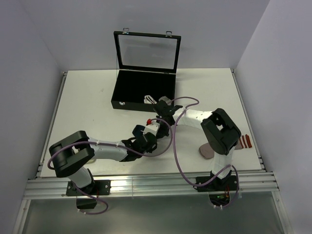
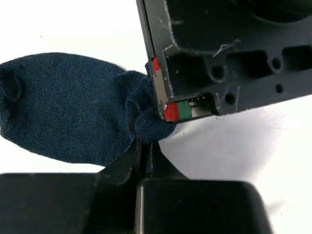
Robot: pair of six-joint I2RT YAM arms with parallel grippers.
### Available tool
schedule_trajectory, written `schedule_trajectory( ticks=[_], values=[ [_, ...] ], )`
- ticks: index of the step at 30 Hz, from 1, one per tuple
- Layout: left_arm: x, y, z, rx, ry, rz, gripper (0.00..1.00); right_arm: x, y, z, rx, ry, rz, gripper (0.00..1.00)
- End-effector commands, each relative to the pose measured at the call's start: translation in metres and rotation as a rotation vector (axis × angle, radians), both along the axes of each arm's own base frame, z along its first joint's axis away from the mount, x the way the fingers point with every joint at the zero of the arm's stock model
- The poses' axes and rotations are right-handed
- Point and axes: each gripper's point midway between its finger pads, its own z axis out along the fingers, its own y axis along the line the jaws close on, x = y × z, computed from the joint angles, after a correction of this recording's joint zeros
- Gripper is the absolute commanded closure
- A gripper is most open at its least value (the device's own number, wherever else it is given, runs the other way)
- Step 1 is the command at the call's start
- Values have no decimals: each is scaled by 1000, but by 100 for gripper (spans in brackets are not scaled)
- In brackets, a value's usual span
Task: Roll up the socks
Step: Roll the sock at the center of the board.
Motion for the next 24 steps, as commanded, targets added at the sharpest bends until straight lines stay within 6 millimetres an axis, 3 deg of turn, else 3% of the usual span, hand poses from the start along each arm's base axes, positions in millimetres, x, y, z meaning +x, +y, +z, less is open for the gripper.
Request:
schedule_trajectory(
  ticks=[1,6,10,12,13,14,17,24],
  values=[
    [-15,7,-25,39,87,7,99,1,8,11,40,-20,26,95],
    [-19,2,-18,-17,104,3,99,10,13,31,121,-92,14,76],
    [-24,2,-17,-127,196,6,99,28,3,64,187,-197,-37,55],
    [-32,0,-17,-209,282,-3,99,36,-3,73,188,-246,-56,49],
    [-27,2,-14,-261,307,28,100,38,-5,83,199,-274,-64,46],
    [-35,1,-14,-294,357,9,100,40,-10,84,196,-292,-84,46],
    [-32,2,-11,-387,437,38,99,41,-18,93,204,-335,-116,44],
    [-45,-2,-16,-517,661,33,100,24,-29,71,194,-326,-123,44]
  ],
)
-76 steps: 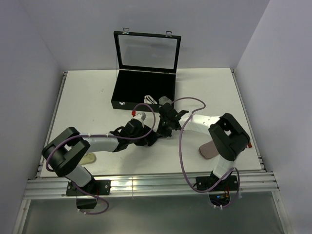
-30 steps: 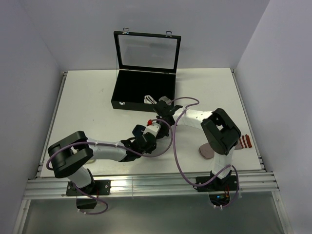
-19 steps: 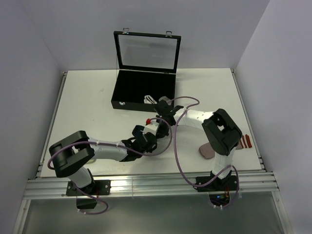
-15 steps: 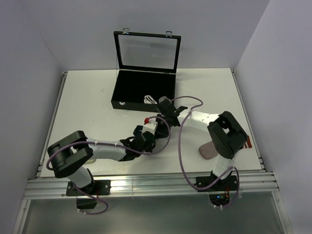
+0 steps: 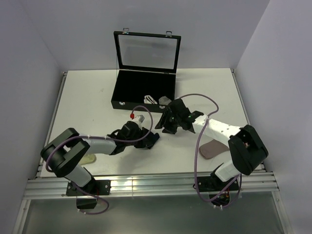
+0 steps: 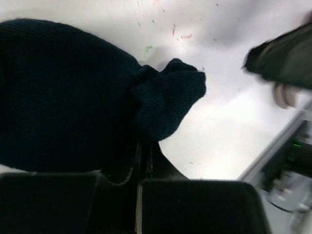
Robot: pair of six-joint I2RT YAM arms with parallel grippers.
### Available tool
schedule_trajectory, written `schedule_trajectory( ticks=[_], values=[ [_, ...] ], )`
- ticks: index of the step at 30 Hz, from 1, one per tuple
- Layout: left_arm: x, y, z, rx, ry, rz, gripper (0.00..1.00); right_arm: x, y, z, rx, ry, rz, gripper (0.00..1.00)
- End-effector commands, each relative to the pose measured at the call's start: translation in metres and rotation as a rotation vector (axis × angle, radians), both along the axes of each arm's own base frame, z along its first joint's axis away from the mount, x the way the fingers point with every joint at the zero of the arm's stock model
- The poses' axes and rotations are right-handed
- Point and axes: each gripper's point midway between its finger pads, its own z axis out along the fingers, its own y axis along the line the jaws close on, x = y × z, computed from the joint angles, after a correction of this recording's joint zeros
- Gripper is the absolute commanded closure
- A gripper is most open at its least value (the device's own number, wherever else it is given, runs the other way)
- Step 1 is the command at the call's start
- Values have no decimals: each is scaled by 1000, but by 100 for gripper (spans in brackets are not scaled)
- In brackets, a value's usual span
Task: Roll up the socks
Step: Roll the sock at the center of the board.
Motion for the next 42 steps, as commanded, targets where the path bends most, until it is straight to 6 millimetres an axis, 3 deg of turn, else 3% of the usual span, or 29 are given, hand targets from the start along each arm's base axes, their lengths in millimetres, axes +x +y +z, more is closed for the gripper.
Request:
schedule_trajectory(
  ticks=[1,7,23,35,39,42],
  values=[
    [-35,2,-20,-63,237,-56,100,-3,-3,-7,3,-20,-23,44],
    [-29,5,-25,-126,339,-31,99,-17,3,-26,-13,4,-9,43],
    [-10,7,-25,-135,370,33,99,-29,11,-63,-78,77,26,48],
    [-9,5,-26,-139,381,17,99,-27,20,-73,-90,95,42,51],
    [-10,5,-27,-138,382,11,99,-27,23,-75,-111,96,58,58],
    [-8,6,-26,-133,366,10,99,-29,23,-78,-128,109,62,74]
  ],
)
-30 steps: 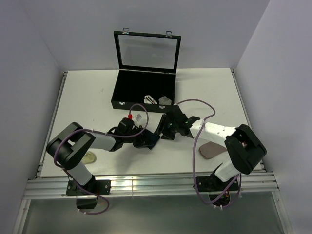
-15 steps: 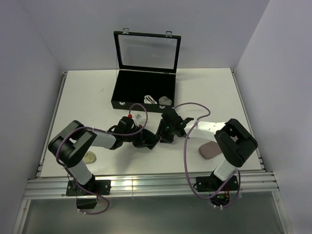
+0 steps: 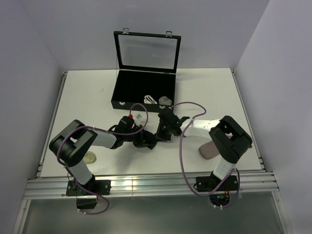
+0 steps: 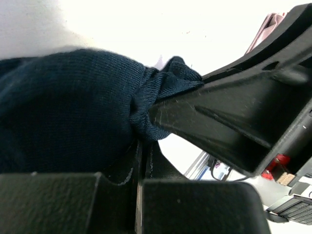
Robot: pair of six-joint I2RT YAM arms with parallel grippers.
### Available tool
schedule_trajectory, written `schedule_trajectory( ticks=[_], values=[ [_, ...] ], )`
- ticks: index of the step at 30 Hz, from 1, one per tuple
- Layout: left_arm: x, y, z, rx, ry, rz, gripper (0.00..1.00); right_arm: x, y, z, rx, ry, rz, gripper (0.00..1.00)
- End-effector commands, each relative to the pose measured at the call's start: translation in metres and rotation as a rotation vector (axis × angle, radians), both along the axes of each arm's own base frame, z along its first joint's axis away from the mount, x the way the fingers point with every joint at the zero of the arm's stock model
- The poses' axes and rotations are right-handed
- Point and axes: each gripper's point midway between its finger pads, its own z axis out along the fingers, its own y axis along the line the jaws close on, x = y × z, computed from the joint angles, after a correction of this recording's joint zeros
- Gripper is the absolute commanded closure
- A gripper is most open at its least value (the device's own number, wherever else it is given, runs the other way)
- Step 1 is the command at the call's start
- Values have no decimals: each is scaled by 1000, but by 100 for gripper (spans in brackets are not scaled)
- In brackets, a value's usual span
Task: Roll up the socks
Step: Roll the sock at the center of the board.
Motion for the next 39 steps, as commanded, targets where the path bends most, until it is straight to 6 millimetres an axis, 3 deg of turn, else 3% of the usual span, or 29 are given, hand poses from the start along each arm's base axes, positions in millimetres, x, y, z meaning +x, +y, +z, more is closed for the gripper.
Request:
schedule_trajectory(
  ticks=[1,2,4,5,10,13,16,20,27,28,39],
  values=[
    [-6,14,-25,102,29,1,99,0,1,-2,-43,0,11,80],
    [-3,14,-22,106,15,3,98,-1,0,-4,-61,15,13,92],
    [0,21,-23,150,-5,25,89,-2,-3,-5,-85,31,16,99],
    [5,22,-15,152,-40,36,82,-3,-3,-7,-94,39,19,100],
    [30,44,11,305,-256,114,63,-5,-5,-7,-133,72,35,100],
    [39,48,45,359,-418,144,55,-6,-5,-8,-163,102,55,100],
    [37,43,59,435,-539,134,51,-6,-4,-8,-176,121,74,100],
    [23,20,71,499,-690,65,49,-7,-1,-7,-180,137,96,100],
    [12,-5,67,614,-824,-12,49,-6,3,-7,-175,145,112,100],
    [9,-7,59,649,-833,-32,49,-7,2,-8,-178,151,111,100],
    [2,1,11,784,-788,-74,56,-9,4,-9,-164,159,117,100]
  ],
)
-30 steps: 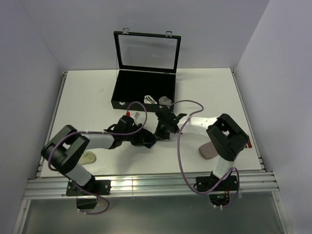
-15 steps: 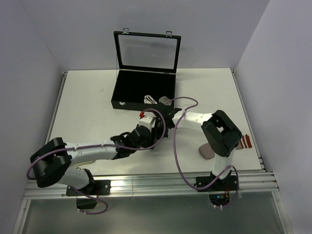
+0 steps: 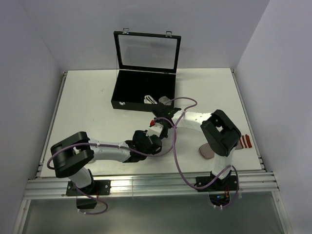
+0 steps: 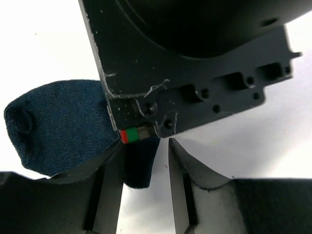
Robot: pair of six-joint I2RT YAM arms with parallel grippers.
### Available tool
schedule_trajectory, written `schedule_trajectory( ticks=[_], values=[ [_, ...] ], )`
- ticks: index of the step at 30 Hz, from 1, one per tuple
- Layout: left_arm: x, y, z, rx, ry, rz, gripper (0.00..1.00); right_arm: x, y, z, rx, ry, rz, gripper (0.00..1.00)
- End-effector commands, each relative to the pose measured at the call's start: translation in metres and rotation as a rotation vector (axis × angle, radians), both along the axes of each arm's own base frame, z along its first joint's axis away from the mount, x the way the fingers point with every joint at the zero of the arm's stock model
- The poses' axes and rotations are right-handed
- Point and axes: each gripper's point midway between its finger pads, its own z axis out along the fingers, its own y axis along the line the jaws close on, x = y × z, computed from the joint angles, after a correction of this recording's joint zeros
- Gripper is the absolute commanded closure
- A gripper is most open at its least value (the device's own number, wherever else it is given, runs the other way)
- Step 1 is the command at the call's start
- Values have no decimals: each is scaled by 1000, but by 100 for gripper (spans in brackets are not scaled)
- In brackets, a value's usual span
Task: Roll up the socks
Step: Roll the sock at the center of the board.
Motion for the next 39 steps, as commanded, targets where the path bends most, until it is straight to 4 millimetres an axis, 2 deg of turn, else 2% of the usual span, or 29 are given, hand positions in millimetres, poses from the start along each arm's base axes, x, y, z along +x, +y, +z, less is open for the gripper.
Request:
schedule_trajectory(
  ticks=[1,6,8,9,10,12,14,15,17,18,20,21,23,24,26,27,30,32,39],
  values=[
    [4,1,-4,42,-18,22,58,-7,-5,-8,-43,26,20,100],
    [-2,12,-25,81,22,52,66,-8,-4,-8,-35,29,23,100],
    [-4,14,-31,79,42,63,72,-9,-1,-6,-17,30,30,100],
    [-7,17,-35,83,51,66,76,-8,1,-3,6,14,32,100],
    [-8,17,-36,71,61,73,88,-6,2,-1,23,7,28,100],
    [-10,20,-35,55,67,85,99,-5,9,9,94,-18,25,100],
    [-12,20,-32,18,83,100,99,0,8,16,136,-33,2,97],
    [-14,20,-30,-5,95,101,99,4,10,24,170,-61,-3,90],
    [-16,17,-28,-84,150,110,99,11,9,33,197,-97,-19,83],
    [-19,21,-27,-117,169,117,99,14,9,43,220,-133,-25,75],
    [-13,22,-22,-211,207,148,99,20,7,51,230,-180,-39,68],
    [-19,25,-23,-250,251,136,99,23,5,60,248,-216,-45,59],
    [-14,32,-22,-320,293,166,99,25,-1,63,243,-250,-71,52],
    [-18,27,-16,-368,332,148,99,28,-2,71,256,-281,-81,47],
    [-13,30,-12,-413,362,162,100,30,-6,74,256,-308,-104,44],
    [-19,25,-9,-464,408,138,99,30,-7,76,270,-326,-110,40],
    [-15,24,1,-585,448,134,99,29,-8,74,281,-338,-117,39],
    [-18,28,0,-648,523,151,99,25,-7,66,276,-319,-108,39],
    [-10,35,5,-788,621,198,100,13,15,50,289,-285,-51,39]
  ],
)
